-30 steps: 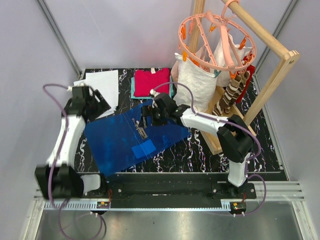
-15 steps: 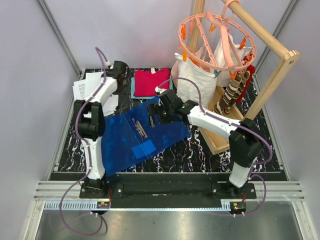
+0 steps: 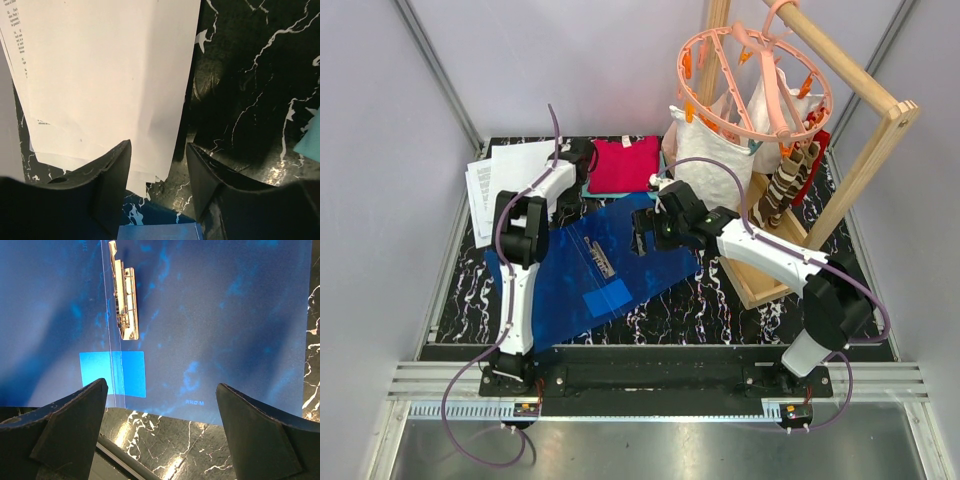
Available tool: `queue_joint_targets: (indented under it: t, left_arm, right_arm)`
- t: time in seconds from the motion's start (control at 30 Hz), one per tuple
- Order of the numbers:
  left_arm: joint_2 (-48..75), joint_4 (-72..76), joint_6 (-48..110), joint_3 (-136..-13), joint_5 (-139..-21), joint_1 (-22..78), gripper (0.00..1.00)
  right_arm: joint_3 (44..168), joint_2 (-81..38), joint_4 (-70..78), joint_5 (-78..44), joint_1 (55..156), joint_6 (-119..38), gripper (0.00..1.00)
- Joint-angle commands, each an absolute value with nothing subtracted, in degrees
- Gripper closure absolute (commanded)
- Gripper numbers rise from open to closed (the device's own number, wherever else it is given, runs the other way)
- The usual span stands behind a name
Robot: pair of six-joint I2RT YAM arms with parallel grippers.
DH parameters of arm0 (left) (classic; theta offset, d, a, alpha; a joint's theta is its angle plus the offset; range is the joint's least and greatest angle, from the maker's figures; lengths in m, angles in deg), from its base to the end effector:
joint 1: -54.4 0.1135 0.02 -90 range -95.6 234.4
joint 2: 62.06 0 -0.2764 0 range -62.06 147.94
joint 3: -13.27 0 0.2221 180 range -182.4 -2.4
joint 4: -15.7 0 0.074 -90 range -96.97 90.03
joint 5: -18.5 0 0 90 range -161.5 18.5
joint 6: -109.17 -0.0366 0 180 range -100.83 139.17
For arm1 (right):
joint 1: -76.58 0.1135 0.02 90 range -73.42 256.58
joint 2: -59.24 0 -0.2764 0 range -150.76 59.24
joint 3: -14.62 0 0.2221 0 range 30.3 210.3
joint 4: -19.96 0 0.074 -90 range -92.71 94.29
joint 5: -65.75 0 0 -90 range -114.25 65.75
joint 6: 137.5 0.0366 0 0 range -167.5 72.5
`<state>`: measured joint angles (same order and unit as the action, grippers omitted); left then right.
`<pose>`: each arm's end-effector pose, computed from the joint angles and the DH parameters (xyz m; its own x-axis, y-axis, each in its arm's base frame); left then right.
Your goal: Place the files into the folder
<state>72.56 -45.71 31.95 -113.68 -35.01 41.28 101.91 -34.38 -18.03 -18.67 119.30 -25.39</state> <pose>0.4638 -0.0858 0.1840 -0.8818 0.0229 -0.4711 -0.2249 0.8575 0.4627 0.2453 0.2314 0.2877 -0.7489 -0.1817 -0.6373 -0.4797 0.8121 0.3322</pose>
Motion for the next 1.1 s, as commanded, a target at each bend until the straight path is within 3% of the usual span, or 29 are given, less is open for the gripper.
queue_joint_targets:
  t: [0.0, 0.27, 0.5, 0.83, 1.07]
  left_arm:
    - [72.67, -44.88, 30.42, -113.67, -31.16, 41.13, 0.5]
    - [72.5, -44.53, 29.45, -113.67, -32.91, 41.3, 0.63]
    - [73.02, -45.14, 28.14, -113.67, -33.7, 41.3, 0.52]
    - [73.46, -45.32, 27.17, -113.66, -34.05, 41.57, 0.77]
    - [73.73, -45.67, 26.73, -114.63, -35.72, 42.18, 0.67]
  right_arm:
    - [100.79, -31.73, -15.31, -18.19, 118.77, -25.26, 0.0]
    - [100.52, -32.26, -14.51, -16.69, 118.77, -24.12, 0.01]
    - [100.43, -31.81, -14.16, -16.43, 118.77, -23.42, 0.01]
    - [99.55, -30.41, -13.55, -16.52, 118.68, -22.98, 0.01]
    - [99.82, -29.97, -13.46, -16.52, 118.77, -22.63, 0.01]
